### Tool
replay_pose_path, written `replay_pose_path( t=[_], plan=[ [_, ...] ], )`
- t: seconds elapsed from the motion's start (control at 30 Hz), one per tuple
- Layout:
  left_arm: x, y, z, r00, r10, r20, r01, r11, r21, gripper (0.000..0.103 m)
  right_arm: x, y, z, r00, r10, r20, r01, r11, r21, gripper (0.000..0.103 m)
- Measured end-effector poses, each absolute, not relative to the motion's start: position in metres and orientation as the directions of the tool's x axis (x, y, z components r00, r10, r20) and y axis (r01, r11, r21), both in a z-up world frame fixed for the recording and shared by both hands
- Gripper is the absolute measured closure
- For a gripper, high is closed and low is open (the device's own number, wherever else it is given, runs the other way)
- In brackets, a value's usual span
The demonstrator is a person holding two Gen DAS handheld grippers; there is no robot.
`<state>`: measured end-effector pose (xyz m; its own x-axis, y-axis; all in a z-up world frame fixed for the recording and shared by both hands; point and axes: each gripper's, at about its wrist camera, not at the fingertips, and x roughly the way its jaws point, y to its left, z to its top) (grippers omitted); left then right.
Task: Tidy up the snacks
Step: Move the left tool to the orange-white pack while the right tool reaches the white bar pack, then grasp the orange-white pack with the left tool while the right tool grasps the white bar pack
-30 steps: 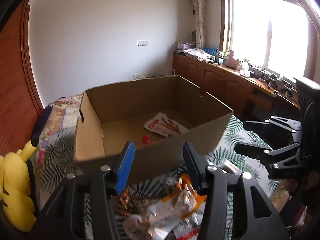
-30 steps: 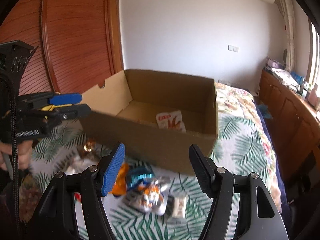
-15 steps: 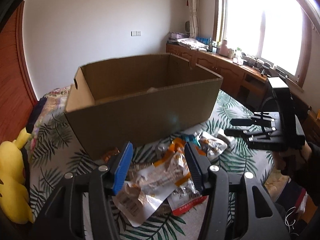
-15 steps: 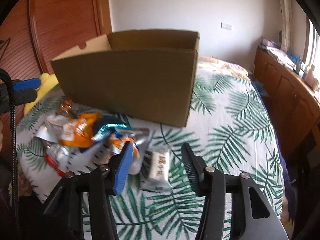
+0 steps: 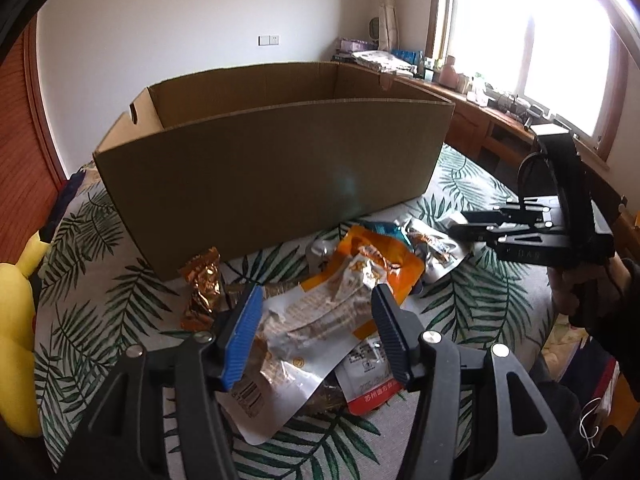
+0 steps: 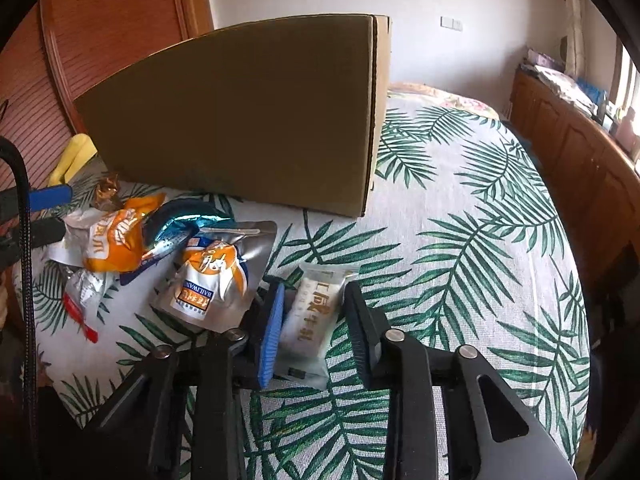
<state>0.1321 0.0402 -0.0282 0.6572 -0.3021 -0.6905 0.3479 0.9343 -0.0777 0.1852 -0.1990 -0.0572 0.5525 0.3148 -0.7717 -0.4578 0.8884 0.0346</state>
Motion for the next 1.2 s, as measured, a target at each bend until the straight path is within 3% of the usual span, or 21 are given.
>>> replay_pose_path(
  t=[0.5, 0.8, 1.2],
  plan=[
    [0.134, 0.016, -0.034, 0.605, -0.291, -0.741, 0.431, 0.902, -0.003, 0.043, 0.184, -0.196, -0.062, 0.573, 0.286, -0.768, -0.454, 0.891, -0.007, 0.074],
    [0.154, -0.016, -0.048, 0.575, -0.233, -0.784, 0.469, 0.880, 0.082, 0.031, 0.183, -0.197, -0.062, 0.572, 0.291, -0.767, -0.455, 0.891, -0.001, 0.074],
    [0.171, -0.038, -0.051, 0.566, -0.183, -0.804, 0.487, 0.861, 0.147, 0.030, 0.186, -0.197, -0.063, 0.568, 0.303, -0.766, -0.451, 0.892, 0.018, 0.074]
  ],
)
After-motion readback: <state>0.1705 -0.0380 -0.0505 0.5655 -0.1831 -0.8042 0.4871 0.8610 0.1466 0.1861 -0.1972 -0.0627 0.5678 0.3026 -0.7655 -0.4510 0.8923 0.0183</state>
